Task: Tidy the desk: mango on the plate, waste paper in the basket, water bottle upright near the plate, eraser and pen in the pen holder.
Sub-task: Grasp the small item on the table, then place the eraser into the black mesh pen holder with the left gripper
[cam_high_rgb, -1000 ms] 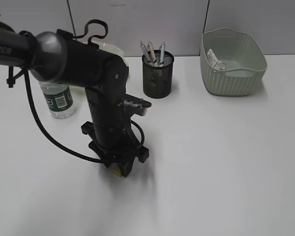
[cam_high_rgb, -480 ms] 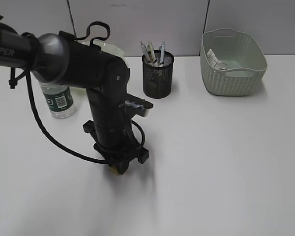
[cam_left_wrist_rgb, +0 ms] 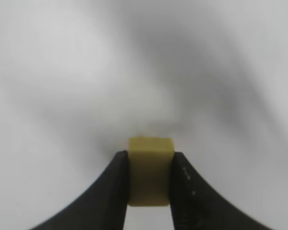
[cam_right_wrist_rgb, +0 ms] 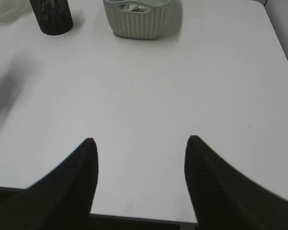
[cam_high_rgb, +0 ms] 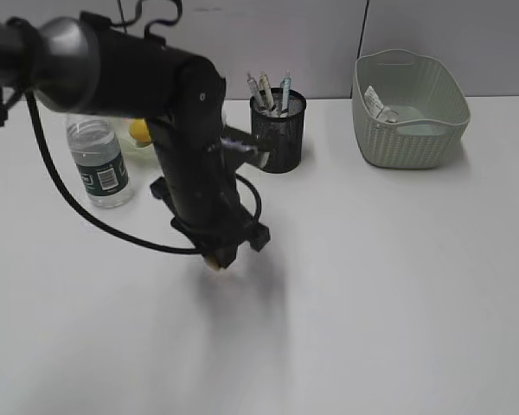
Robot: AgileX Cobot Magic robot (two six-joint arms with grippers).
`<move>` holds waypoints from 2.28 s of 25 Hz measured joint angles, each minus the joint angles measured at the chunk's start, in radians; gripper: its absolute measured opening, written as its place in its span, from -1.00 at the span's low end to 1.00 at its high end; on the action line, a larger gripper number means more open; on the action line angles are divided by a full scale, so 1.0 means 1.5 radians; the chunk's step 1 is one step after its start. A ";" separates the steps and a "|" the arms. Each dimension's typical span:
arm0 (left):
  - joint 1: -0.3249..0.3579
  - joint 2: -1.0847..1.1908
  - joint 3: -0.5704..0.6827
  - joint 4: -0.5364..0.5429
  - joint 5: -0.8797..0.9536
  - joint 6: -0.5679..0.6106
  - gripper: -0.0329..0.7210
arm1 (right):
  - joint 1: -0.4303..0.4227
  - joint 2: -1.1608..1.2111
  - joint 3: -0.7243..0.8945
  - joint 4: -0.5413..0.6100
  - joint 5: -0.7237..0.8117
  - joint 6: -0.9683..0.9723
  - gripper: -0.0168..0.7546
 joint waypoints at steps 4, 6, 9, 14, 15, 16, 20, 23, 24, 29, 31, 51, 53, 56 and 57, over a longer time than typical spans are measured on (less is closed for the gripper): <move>0.000 -0.032 -0.050 0.003 -0.008 0.000 -0.37 | 0.000 0.000 0.000 0.000 0.000 0.000 0.23; 0.000 -0.033 -0.081 0.003 -0.025 0.000 -0.37 | 0.000 0.000 0.000 0.000 0.000 0.000 0.23; 0.000 -0.033 -0.121 0.004 -0.080 0.000 -0.37 | 0.000 0.000 0.000 0.000 0.000 0.000 0.23; 0.013 -0.033 -0.151 -0.005 -0.231 0.000 -0.37 | 0.000 0.000 0.000 0.000 0.000 0.000 0.23; 0.016 -0.033 -0.151 -0.010 -0.256 0.000 -0.37 | 0.000 0.000 0.000 0.000 0.000 0.000 0.23; 0.021 -0.033 -0.151 -0.013 -0.287 0.000 -0.37 | 0.000 0.000 0.000 0.000 0.000 0.000 0.23; 0.036 -0.031 -0.151 -0.021 -0.409 0.000 -0.37 | 0.000 0.000 0.000 0.000 0.000 0.000 0.23; 0.048 -0.021 -0.151 -0.022 -0.490 0.000 -0.37 | 0.000 0.000 0.000 0.000 0.000 0.000 0.23; 0.052 -0.015 -0.151 -0.022 -0.515 0.000 -0.37 | 0.000 0.000 0.000 0.000 0.000 0.000 0.23; 0.063 0.023 -0.151 -0.051 -0.595 0.000 -0.37 | 0.000 0.000 0.000 0.000 0.000 0.000 0.23; 0.063 0.040 -0.151 -0.056 -0.625 0.000 -0.37 | 0.000 0.000 0.000 0.000 0.000 0.000 0.23; 0.067 0.132 -0.151 -0.062 -0.696 0.000 -0.38 | 0.000 0.000 0.000 0.000 0.000 -0.001 0.23; 0.068 0.138 -0.151 -0.062 -0.696 0.000 -0.38 | 0.000 0.000 0.000 0.000 0.000 -0.001 0.23; 0.068 0.145 -0.151 -0.061 -0.697 0.000 -0.38 | 0.000 0.000 0.000 0.000 0.000 -0.001 0.23; 0.068 0.146 -0.151 -0.060 -0.697 0.000 -0.38 | 0.000 0.000 0.000 0.000 0.000 -0.001 0.23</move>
